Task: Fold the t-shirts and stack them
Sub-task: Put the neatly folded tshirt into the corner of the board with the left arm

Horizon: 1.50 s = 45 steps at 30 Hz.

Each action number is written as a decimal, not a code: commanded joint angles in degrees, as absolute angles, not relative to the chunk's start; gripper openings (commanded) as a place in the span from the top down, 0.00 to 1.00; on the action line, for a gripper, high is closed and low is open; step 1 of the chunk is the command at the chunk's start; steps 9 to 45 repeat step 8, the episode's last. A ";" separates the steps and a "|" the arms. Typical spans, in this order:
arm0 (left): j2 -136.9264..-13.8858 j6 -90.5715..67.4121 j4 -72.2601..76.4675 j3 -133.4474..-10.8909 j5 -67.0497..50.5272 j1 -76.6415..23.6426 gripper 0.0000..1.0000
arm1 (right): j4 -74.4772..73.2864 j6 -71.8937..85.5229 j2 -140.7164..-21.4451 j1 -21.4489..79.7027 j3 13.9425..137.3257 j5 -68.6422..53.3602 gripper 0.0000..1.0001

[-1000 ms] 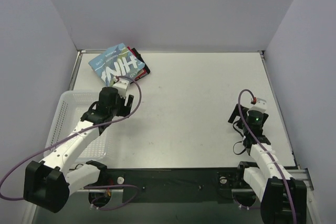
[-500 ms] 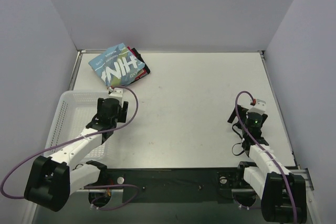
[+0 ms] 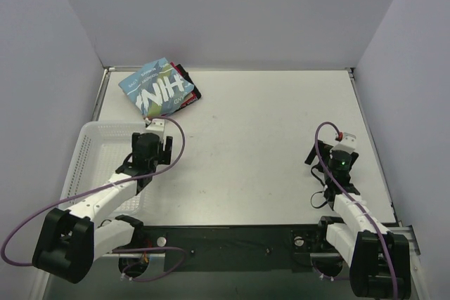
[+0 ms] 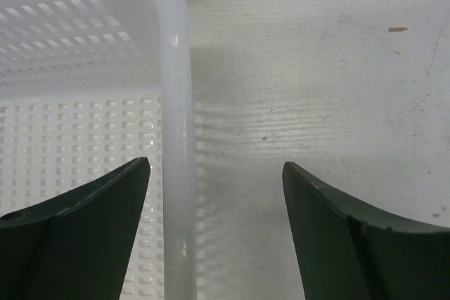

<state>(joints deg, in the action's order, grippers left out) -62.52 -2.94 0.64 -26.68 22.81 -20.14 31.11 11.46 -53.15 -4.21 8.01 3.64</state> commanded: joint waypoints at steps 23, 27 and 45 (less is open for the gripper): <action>-61.96 -5.62 3.25 -27.07 21.36 -19.78 0.13 | 34.37 10.99 -53.26 -4.57 9.40 3.43 0.00; -61.96 -5.62 3.25 -27.07 21.36 -19.78 0.13 | 34.37 10.99 -53.26 -4.57 9.40 3.43 0.00; -61.96 -5.62 3.25 -27.07 21.36 -19.78 0.13 | 34.37 10.99 -53.26 -4.57 9.40 3.43 0.00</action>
